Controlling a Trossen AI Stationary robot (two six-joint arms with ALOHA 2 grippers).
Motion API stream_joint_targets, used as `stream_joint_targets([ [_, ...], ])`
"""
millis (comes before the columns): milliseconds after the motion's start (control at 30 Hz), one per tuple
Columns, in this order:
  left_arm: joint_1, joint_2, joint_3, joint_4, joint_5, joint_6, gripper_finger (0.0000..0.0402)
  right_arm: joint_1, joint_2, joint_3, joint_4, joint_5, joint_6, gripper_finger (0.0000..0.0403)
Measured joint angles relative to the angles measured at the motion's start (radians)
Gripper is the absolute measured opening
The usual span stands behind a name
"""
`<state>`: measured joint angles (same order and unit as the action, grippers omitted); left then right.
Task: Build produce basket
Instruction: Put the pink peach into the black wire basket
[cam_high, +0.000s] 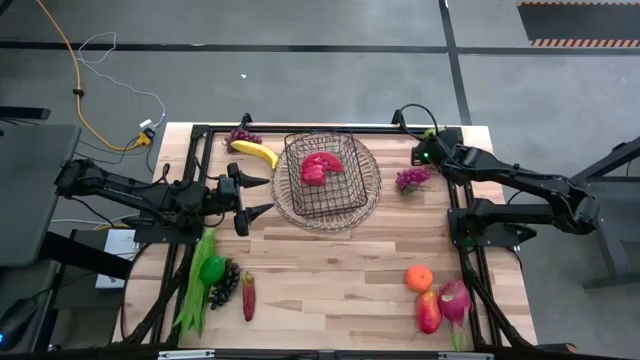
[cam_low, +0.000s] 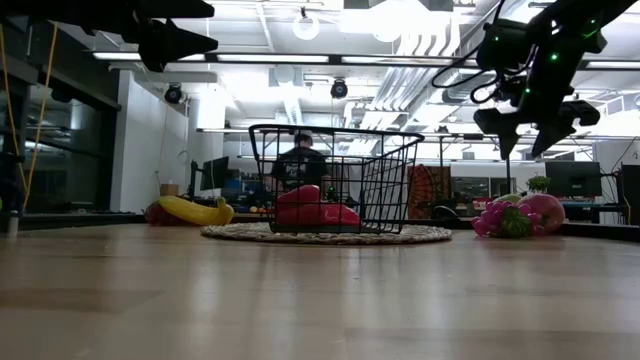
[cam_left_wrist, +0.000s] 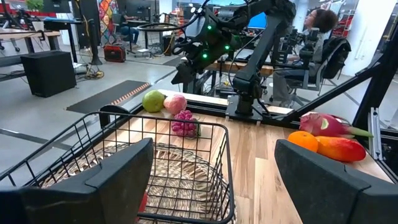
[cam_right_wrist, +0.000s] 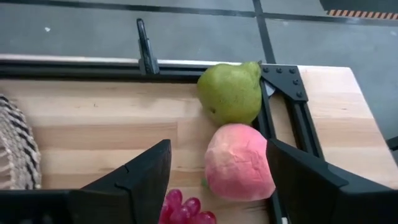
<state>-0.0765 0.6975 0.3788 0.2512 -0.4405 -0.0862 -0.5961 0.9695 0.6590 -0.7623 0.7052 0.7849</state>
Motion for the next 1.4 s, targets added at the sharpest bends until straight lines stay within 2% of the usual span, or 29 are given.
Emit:
stream_joint_targets([
  [233,0.000,0.000,0.000,0.000,0.000,0.000,0.0323,0.000,0.000,0.000,-0.024,0.029,-0.050,0.0331],
  [333,0.000,0.000,0.000,0.000,0.000,0.000,0.0323,0.000,0.000,0.000,-0.024,0.017,-0.025,0.0354],
  [633,0.000,0.000,0.000,0.000,0.000,0.000,0.0323,0.000,0.000,0.000,-0.019,-0.175,0.026,0.0360],
  [733,0.000,0.000,0.000,0.000,0.000,0.000,0.0323,0.001,0.000,0.000,-0.019,-0.208,0.021,0.0360],
  [1067,0.000,0.000,0.000,0.000,0.000,0.000,0.0323,-0.007,0.028,0.000,-0.057,-0.069,0.084,0.0360],
  [1400,0.000,0.000,0.000,0.000,0.000,0.000,0.0323,-0.112,0.251,-0.001,-0.021,-0.026,0.134,0.0360],
])
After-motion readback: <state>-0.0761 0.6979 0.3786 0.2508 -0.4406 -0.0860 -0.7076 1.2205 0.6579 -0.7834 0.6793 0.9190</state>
